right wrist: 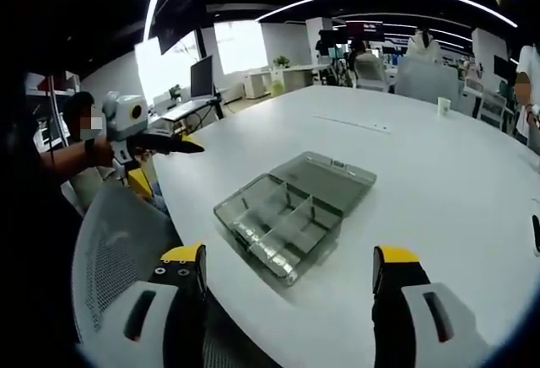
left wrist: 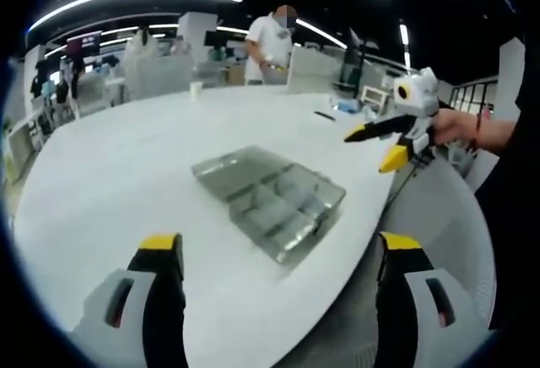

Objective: Insert the divider into the dual guide fixture by aligning both edges with the guide slots and pushing it downward to the bottom, including one-sided entry, uneven engagement, binding, and posture correction.

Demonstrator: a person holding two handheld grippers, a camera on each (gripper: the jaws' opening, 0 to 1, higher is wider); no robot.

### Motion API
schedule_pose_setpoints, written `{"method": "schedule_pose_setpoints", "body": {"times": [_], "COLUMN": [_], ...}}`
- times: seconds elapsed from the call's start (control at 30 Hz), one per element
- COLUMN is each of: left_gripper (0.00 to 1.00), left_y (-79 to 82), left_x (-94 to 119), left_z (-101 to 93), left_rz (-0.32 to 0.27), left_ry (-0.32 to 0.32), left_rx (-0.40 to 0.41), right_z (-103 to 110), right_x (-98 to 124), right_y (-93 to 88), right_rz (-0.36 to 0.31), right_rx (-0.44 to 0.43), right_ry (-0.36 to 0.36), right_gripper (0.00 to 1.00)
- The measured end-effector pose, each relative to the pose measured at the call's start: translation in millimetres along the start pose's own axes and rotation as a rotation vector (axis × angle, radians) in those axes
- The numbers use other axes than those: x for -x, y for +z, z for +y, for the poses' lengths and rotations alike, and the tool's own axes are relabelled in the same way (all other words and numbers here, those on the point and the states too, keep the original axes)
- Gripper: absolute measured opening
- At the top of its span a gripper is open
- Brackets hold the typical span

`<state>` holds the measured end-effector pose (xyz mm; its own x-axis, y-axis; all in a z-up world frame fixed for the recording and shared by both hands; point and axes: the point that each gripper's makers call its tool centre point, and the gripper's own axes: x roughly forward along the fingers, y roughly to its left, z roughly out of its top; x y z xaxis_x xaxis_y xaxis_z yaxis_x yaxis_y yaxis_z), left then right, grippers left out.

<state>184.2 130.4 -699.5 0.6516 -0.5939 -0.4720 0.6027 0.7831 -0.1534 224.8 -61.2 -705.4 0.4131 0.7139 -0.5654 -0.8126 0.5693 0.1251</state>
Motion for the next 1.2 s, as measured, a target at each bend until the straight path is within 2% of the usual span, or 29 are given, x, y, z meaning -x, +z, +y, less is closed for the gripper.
{"method": "schedule_pose_setpoints", "body": {"times": [0.17,1.2], "left_gripper": [0.93,0.93], "left_y": [4.1,0.5], "left_x": [-0.7,-4.1], "left_z": [-0.8,-2.5], "left_rz": [-0.015,0.005], "left_ry": [-0.001,-0.011], "left_rx": [-0.001,-0.002], "right_z": [0.0,1.5], "right_x": [-0.4,-4.9], "right_y": [5.7,2.6], "right_rz": [-0.011,-0.012], "right_rx": [0.01,-0.001], "right_ry": [0.0,0.016], "right_gripper": [0.8,0.8]}}
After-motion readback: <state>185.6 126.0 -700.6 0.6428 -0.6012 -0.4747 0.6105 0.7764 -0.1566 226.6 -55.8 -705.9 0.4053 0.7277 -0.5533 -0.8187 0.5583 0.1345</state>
